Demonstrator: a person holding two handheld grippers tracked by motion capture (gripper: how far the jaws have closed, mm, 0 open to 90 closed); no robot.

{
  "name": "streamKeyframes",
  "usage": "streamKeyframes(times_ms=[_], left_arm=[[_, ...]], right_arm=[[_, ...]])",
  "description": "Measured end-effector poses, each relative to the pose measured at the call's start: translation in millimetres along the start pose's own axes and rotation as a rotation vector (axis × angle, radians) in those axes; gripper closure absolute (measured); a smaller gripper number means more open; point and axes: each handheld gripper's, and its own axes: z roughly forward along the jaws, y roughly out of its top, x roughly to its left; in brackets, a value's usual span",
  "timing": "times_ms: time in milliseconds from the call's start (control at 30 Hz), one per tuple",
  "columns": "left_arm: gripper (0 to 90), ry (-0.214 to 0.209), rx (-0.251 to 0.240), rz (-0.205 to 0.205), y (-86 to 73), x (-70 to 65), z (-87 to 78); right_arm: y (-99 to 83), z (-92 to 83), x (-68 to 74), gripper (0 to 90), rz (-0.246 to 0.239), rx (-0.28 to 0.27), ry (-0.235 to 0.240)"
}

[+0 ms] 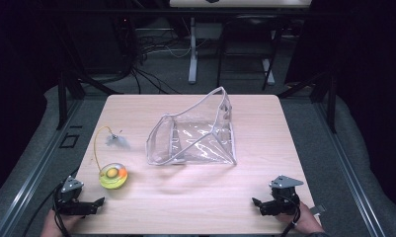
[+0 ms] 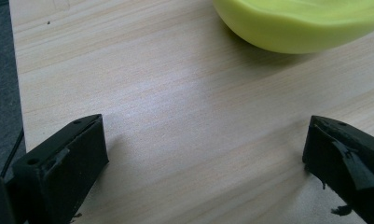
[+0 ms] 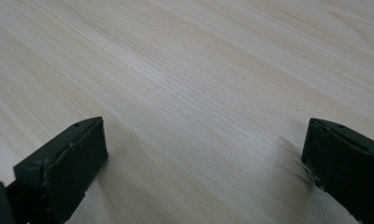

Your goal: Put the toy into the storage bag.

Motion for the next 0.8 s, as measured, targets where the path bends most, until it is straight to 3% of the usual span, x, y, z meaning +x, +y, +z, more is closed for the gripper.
streamKeyframes(times_ms=[433, 633, 700, 800], left_arm=[[0.0, -0.001, 0.0, 0.003, -0.1, 0.3, -0.1], [0.0, -0.006, 0.047, 0.007, 4.9, 0.5, -0.3], [0.0, -0.029, 0.076, 0.005, 7.4, 1.1, -2.4], [0.1, -0.054, 0.072, -0.01, 8.0, 2.0, -4.7]], right_arm=[[0.1, -0.1, 0.0, 0.0, 0.0, 0.002, 0.0], [0.1, 0.0, 0.0, 0.0, 0.001, 0.001, 0.0], [0.1, 0.0, 0.0, 0.0, 0.001, 0.001, 0.0], [0.1, 0.0, 0.0, 0.0, 0.001, 0.001, 0.0]])
